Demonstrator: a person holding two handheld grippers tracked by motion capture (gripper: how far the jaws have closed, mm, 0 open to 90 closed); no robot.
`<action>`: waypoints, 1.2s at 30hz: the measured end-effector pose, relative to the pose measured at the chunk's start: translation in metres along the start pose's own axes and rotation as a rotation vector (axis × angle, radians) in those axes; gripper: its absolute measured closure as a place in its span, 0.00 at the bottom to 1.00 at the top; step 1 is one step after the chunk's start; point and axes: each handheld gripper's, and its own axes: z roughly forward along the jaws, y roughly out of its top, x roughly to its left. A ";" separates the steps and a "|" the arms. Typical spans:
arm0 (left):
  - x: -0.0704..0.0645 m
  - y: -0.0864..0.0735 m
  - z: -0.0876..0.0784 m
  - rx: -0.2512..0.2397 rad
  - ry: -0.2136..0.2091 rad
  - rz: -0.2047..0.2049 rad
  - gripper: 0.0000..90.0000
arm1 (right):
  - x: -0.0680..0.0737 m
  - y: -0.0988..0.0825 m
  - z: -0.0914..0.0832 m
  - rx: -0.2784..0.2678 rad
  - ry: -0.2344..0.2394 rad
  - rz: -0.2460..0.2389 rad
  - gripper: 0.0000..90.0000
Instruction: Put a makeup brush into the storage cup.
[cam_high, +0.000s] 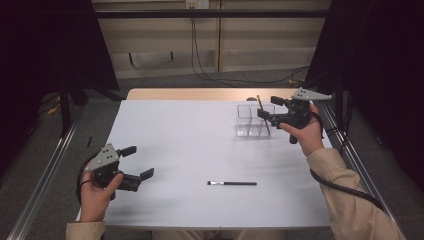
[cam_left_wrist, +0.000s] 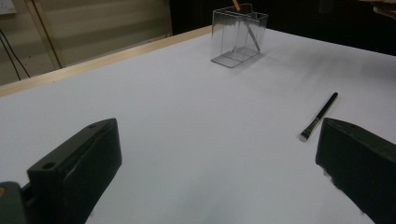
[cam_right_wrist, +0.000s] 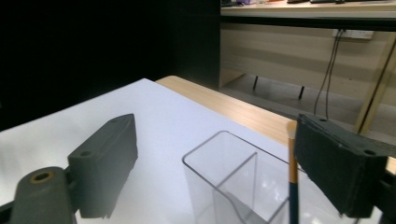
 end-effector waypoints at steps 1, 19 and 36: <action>0.000 0.000 0.000 -0.001 0.000 0.000 0.00 | 0.002 0.000 0.000 -0.007 0.010 0.006 0.14; -0.001 -0.002 0.002 0.008 -0.004 -0.001 0.00 | 0.025 -0.005 0.002 0.006 0.097 -0.025 0.09; 0.005 -0.002 0.014 0.018 -0.021 -0.008 0.00 | 0.035 -0.012 0.002 0.024 0.139 -0.044 0.08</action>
